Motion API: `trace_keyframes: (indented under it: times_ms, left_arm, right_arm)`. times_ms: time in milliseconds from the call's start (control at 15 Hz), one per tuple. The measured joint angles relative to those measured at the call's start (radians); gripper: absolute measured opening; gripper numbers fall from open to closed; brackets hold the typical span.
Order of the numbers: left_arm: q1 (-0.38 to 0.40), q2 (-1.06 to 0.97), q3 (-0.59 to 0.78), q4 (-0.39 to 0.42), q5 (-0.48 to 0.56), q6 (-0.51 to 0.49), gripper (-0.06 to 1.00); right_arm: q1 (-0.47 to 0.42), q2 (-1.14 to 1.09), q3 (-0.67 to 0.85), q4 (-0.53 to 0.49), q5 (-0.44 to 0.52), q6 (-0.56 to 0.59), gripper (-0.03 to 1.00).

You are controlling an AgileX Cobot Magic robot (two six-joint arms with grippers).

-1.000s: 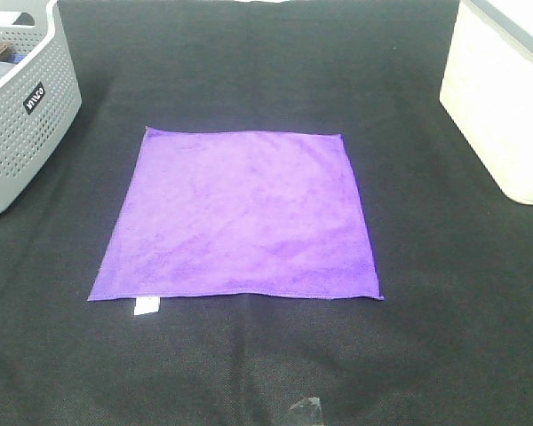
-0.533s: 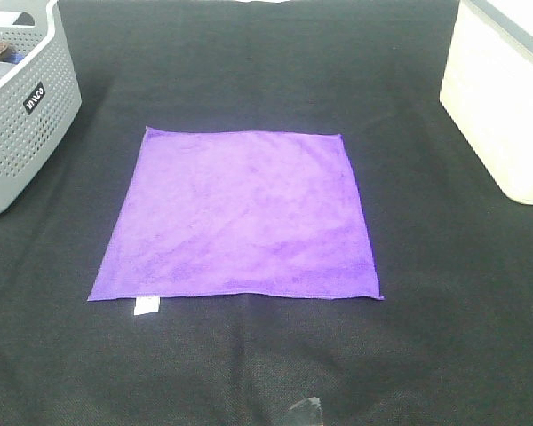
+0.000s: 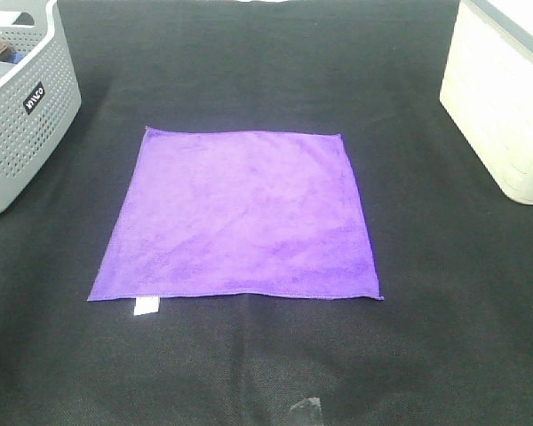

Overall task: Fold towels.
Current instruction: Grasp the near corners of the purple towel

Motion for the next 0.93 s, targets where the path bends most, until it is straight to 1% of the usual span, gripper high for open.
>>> trace_keyframes:
  times_ms: [133,267,333,467,533,600,667,733,867,933]
  left_arm:
    - [0.000,0.234,-0.075,-0.037,-0.080,0.041,0.99]
    - [0.000,0.415,-0.135,-0.104,-0.147,0.095,0.99]
    - [0.000,0.509,-0.161,-0.150,-0.184,0.134,0.99]
    - [0.000,0.657,-0.192,-0.236,-0.247,0.187,0.99]
    - [0.000,0.700,-0.192,-0.268,-0.263,0.208,0.99]
    - [0.000,0.722,-0.192,-0.286,-0.271,0.225,0.99]
    - [0.000,0.771,-0.192,-0.316,-0.287,0.272,0.99]
    - [0.000,0.793,-0.192,-0.324,-0.288,0.287,0.99]
    - [0.000,0.801,-0.192,-0.333,-0.291,0.294,0.99]
    - [0.000,0.802,-0.192,-0.352,-0.291,0.295,0.99]
  right_arm:
    - [0.000,0.257,-0.067,0.082,-0.078,-0.061,0.96]
    - [0.000,0.466,-0.121,0.223,-0.152,-0.131,0.96]
    - [0.000,0.536,-0.143,0.283,-0.180,-0.165,0.96]
    - [0.000,0.712,-0.173,0.451,-0.203,-0.268,0.96]
    - [0.000,0.757,-0.174,0.509,-0.208,-0.310,0.96]
    - [0.000,0.778,-0.175,0.534,-0.207,-0.326,0.96]
    - [0.000,0.820,-0.176,0.576,-0.210,-0.353,0.96]
    - [0.000,0.836,-0.176,0.585,-0.211,-0.364,0.96]
    - [0.000,0.842,-0.176,0.594,-0.214,-0.365,0.96]
    - [0.000,0.842,-0.176,0.606,-0.209,-0.365,0.96]
